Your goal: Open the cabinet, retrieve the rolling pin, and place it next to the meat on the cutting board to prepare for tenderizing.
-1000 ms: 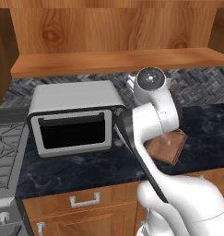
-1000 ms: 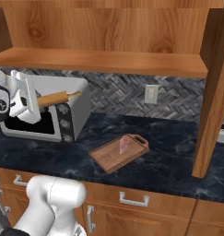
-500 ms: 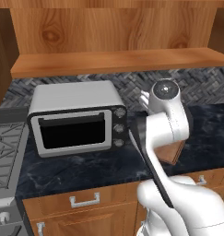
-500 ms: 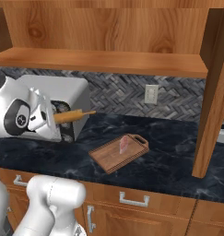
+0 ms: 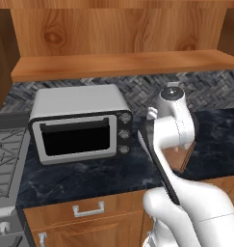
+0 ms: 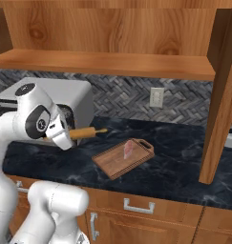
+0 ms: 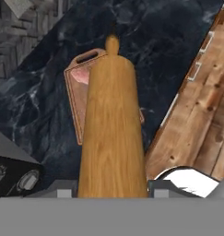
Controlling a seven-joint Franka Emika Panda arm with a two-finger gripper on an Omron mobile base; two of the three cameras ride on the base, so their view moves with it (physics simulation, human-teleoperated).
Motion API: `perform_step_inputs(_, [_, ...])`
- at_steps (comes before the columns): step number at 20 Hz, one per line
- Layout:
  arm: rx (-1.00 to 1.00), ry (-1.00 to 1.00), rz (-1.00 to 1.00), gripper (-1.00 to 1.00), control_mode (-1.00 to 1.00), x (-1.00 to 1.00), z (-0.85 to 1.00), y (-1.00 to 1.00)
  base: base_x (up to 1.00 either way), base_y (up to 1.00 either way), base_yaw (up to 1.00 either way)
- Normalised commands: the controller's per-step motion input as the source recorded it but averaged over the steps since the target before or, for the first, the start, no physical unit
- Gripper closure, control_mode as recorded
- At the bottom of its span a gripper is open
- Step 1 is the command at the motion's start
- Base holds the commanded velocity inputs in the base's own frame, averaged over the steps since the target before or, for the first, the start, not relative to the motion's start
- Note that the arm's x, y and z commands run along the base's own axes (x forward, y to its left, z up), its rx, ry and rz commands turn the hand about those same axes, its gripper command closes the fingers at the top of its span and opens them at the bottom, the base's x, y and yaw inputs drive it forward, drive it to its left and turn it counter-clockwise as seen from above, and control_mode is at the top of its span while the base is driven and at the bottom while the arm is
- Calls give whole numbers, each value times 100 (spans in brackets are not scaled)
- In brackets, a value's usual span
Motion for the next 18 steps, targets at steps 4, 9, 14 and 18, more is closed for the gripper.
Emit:
perform_step_inputs(4, [0, 21, 15, 100, -100, 52, -41, -6, 0, 0, 0])
perform_step_inputs(9, [0, 17, 19, 100, -100, 56, -40, -10, 0, 0, 0])
perform_step_inputs(14, [0, 9, 21, 100, -100, 40, -44, -22, 0, 0, 0])
perform_step_inputs(18, [0, 5, 20, 100, -100, 32, -42, -23, 0, 0, 0])
